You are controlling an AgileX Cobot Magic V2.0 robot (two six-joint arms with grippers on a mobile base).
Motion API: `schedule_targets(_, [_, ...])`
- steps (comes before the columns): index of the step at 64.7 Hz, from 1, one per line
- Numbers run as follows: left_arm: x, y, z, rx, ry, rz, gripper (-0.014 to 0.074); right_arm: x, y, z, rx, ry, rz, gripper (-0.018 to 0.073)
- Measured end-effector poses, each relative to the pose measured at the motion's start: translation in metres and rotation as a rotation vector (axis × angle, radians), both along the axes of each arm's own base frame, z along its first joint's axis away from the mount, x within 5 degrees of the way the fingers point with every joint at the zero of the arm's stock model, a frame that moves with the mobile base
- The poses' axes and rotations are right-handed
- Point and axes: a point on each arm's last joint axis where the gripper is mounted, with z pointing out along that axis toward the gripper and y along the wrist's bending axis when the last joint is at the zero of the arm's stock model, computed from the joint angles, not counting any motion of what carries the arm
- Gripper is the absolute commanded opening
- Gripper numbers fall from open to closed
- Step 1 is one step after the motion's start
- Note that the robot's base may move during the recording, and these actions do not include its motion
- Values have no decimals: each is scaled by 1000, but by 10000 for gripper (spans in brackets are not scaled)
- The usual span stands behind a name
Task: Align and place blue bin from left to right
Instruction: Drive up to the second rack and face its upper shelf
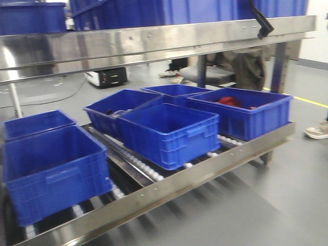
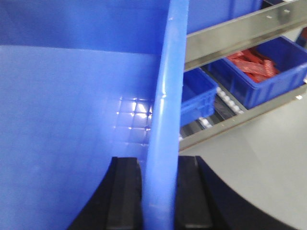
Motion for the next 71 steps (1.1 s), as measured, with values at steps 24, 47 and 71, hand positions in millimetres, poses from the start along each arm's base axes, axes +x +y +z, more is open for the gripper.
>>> schedule_targets(24, [0,0,0,0,0,0,-17,0,0,0,1,1,1,-70])
schedule_targets(47, [0,0,0,2,0,1,-17,0,0,0,1,1,1,-70])
schedule_targets(71, [0,0,0,0,0,0,-17,0,0,0,1,1,1,-70])
